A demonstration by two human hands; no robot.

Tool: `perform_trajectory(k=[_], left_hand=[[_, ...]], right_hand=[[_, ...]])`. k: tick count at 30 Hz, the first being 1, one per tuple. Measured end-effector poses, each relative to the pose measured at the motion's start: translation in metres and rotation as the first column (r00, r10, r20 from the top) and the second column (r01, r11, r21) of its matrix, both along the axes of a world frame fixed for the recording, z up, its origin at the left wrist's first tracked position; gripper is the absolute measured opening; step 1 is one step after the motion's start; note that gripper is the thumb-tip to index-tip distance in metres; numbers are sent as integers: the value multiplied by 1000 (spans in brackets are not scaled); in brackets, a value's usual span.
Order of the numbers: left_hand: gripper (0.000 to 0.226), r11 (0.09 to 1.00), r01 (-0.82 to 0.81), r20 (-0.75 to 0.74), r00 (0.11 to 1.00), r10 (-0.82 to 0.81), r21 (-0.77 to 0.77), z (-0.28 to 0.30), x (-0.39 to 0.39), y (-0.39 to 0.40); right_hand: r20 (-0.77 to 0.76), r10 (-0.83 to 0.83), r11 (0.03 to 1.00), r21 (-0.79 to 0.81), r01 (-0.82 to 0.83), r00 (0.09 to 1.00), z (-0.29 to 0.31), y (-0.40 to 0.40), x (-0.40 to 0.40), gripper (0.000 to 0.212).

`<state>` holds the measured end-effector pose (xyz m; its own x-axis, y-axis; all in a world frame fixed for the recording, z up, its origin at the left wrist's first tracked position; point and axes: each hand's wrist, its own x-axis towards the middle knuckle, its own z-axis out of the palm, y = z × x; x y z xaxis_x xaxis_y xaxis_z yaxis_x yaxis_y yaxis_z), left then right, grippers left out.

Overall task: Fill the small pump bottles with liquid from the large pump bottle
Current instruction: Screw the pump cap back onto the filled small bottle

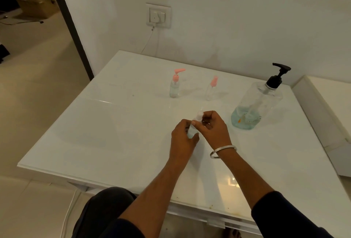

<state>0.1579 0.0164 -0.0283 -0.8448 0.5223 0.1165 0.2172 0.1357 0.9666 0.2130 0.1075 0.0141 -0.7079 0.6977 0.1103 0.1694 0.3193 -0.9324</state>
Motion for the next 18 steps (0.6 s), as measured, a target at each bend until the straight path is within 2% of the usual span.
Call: perform_trajectory(k=[4, 8, 12, 18], left_hand=[[26, 1000, -5, 15, 1000, 4, 1, -1, -1, 0], [26, 1000, -10, 12, 1000, 10, 3, 0, 1, 1], [26, 1000, -22, 3, 1000, 22, -14, 0, 1, 2], [25, 1000, 3, 11, 1000, -3, 11, 1, 1, -2]], right_hand=[[18, 76, 996, 42, -77, 997, -1, 4, 3, 33], [-19, -57, 998, 25, 57, 998, -2, -3, -3, 23], [-31, -120, 993, 17, 120, 992, -2, -7, -7, 26], [52, 55, 998, 40, -57, 997, 0, 5, 3, 33]])
